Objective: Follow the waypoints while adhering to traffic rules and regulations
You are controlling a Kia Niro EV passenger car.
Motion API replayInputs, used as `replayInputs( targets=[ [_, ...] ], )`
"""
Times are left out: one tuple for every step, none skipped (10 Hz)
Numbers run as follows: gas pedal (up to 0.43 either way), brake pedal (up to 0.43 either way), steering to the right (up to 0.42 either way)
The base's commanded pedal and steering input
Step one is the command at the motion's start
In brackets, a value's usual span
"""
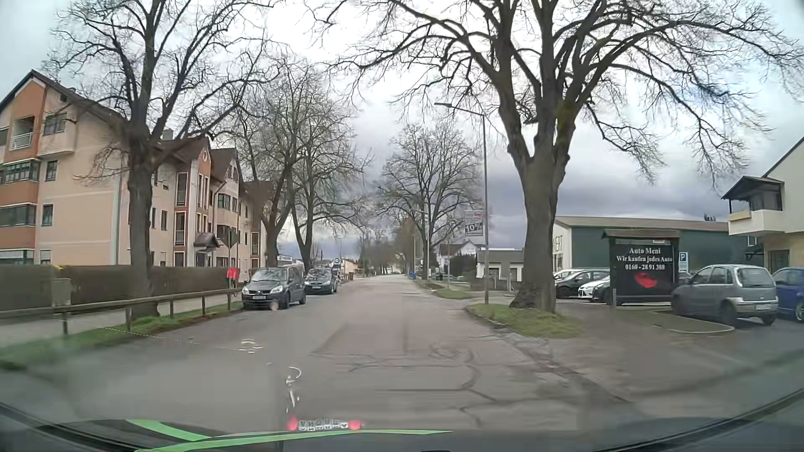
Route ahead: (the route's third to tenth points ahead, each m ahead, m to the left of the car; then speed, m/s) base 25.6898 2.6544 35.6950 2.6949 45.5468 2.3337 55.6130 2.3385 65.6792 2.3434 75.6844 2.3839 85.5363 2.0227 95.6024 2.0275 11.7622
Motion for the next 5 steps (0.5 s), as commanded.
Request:
replayInputs(
  targets=[
    [0.118, 0.0, 0.004],
    [0.118, 0.0, 0.004],
    [0.118, 0.0, 0.004],
    [0.118, 0.0, 0.004],
    [0.118, 0.0, 0.004]
  ],
)
